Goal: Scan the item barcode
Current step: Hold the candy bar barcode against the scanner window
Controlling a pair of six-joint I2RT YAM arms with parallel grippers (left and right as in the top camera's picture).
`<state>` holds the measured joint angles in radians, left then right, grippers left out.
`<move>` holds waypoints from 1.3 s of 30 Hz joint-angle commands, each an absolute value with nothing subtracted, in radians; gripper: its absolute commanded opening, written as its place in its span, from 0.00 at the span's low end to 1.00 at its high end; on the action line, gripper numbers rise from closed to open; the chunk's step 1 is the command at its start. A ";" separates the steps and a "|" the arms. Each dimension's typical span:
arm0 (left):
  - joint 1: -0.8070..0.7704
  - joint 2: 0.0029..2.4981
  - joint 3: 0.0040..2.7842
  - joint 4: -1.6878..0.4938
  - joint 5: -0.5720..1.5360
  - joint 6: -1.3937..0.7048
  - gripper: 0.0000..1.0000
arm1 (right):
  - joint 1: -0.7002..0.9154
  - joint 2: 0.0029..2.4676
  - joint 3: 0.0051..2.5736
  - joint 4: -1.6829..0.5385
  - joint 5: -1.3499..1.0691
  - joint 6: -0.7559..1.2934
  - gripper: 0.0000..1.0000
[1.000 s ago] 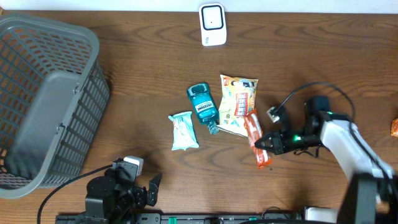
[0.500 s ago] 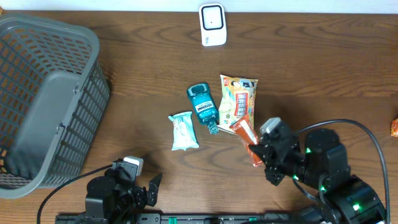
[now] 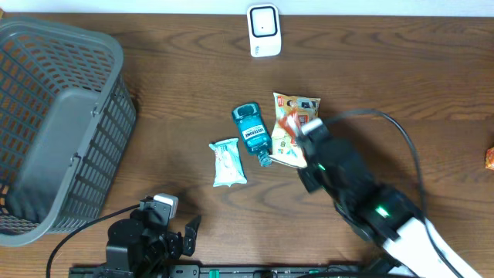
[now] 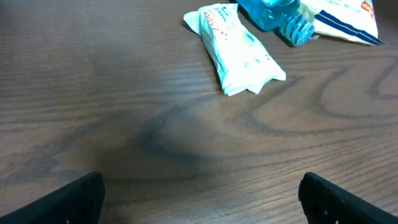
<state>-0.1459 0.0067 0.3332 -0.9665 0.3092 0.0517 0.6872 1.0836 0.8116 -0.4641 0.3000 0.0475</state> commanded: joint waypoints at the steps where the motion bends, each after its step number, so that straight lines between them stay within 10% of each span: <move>1: -0.147 0.006 0.335 -0.980 0.314 0.051 0.99 | 0.696 1.258 0.827 -0.333 0.657 -0.006 0.01; 12: -0.147 0.006 0.335 -0.980 0.314 0.051 0.99 | 0.591 1.825 1.069 0.535 0.903 -0.741 0.01; 26: -0.146 0.006 0.335 -0.980 0.314 0.051 0.99 | 0.475 2.504 1.875 0.544 0.802 -1.108 0.01; 39: -0.146 0.006 0.335 -0.980 0.314 0.051 0.99 | 0.492 2.625 1.967 0.481 0.808 -1.341 0.01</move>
<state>-0.1459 0.0101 0.3332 -0.9668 0.3092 0.0521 0.4892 2.6354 1.9427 0.4835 0.8013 -1.2789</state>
